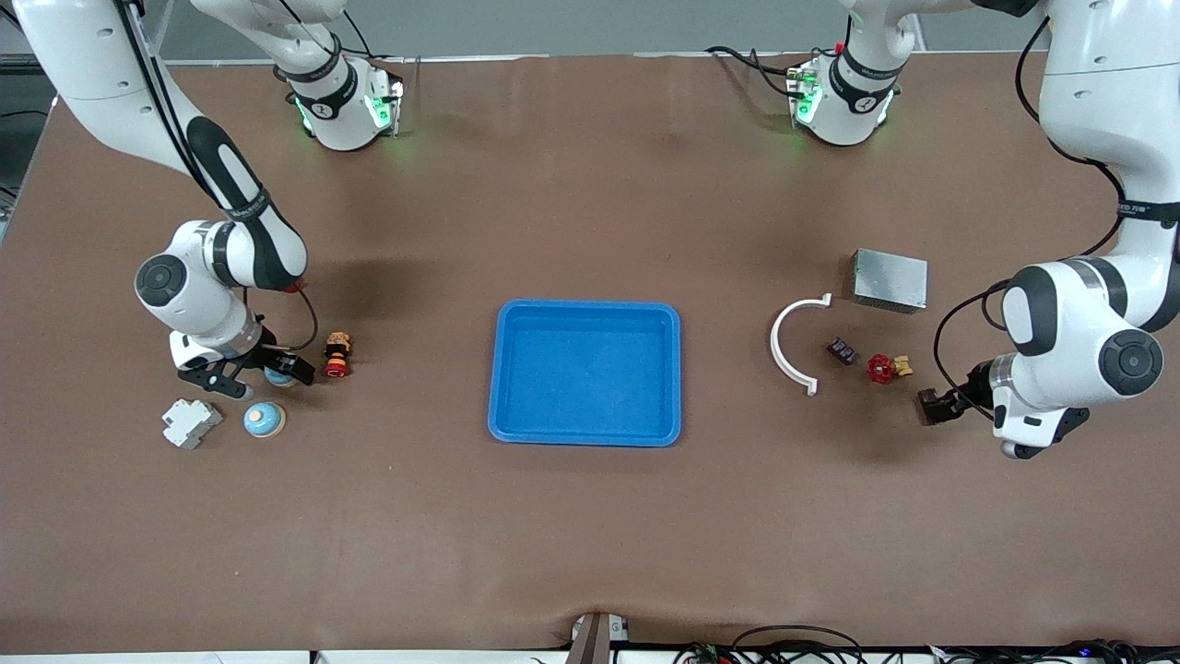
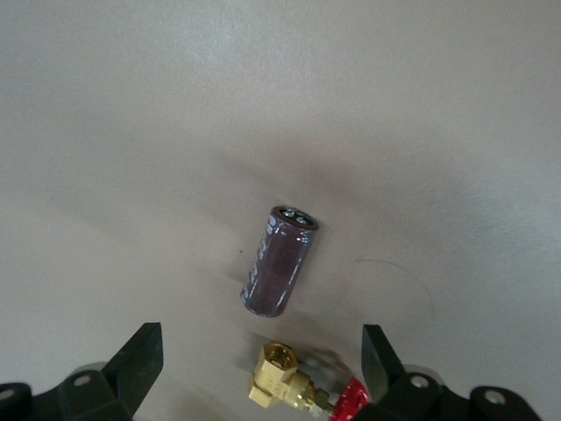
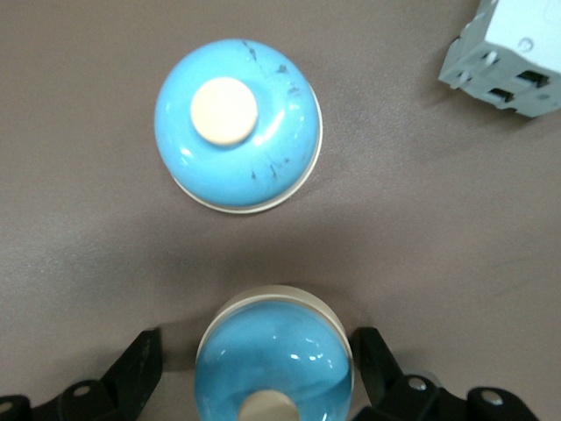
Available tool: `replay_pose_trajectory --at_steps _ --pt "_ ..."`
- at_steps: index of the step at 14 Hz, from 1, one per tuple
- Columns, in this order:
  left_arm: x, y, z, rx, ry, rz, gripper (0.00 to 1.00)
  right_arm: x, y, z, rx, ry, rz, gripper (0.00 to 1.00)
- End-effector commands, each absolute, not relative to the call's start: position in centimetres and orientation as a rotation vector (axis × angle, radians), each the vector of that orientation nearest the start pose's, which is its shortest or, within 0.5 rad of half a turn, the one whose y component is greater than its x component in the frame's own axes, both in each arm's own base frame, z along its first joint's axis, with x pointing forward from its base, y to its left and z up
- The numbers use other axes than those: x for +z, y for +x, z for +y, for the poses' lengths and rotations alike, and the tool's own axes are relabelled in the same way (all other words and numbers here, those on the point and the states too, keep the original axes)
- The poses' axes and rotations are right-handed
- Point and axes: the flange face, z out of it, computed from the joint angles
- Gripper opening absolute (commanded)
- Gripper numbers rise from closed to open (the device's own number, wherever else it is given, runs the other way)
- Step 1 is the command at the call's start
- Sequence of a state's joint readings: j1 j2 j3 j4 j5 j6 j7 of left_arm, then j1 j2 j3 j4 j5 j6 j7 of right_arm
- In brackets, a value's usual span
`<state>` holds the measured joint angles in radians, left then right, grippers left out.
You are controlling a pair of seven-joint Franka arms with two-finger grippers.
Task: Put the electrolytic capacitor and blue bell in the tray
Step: 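Grasp the blue bell with the right gripper while the left gripper grasps the capacitor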
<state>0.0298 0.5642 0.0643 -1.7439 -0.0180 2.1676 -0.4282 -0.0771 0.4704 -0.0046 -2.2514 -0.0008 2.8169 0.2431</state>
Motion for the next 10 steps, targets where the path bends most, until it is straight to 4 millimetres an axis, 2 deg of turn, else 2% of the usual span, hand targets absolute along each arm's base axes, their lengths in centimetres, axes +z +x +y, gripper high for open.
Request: replay_pose_trajectory --at_steps 1,3,4,5,6,8,10 --pt "22.9 64.8 5.8 0.213 -2.995 -0.707 1.0 16.1 54.5 -4.6 -0.106 -3.097 0.497 1.0" --pt "21.8 64.8 5.9 0.205 -2.995 -0.653 1.0 16.1 54.3 -4.7 -0.058 -3.1 0.497 1.0" --pt "21.5 64.9 6.0 0.2 -2.998 -0.609 1.0 16.1 54.3 -4.9 -0.06 -3.102 0.49 0.9" --pt "21.3 65.0 6.3 0.203 -3.002 -0.567 1.0 16.3 54.4 -5.0 -0.065 -3.104 0.478 0.71" --pt "21.3 65.0 7.2 0.203 -3.004 -0.567 1.0 16.5 54.5 -5.1 -0.07 -3.106 0.471 0.47" --pt "20.6 65.2 7.6 0.178 -3.006 -0.575 1.0 16.9 54.8 -5.6 -0.041 -3.103 0.487 0.0" --pt "19.9 65.4 7.5 0.145 -3.011 -0.571 1.0 18.9 55.7 -6.0 0.024 -3.101 0.506 0.0"
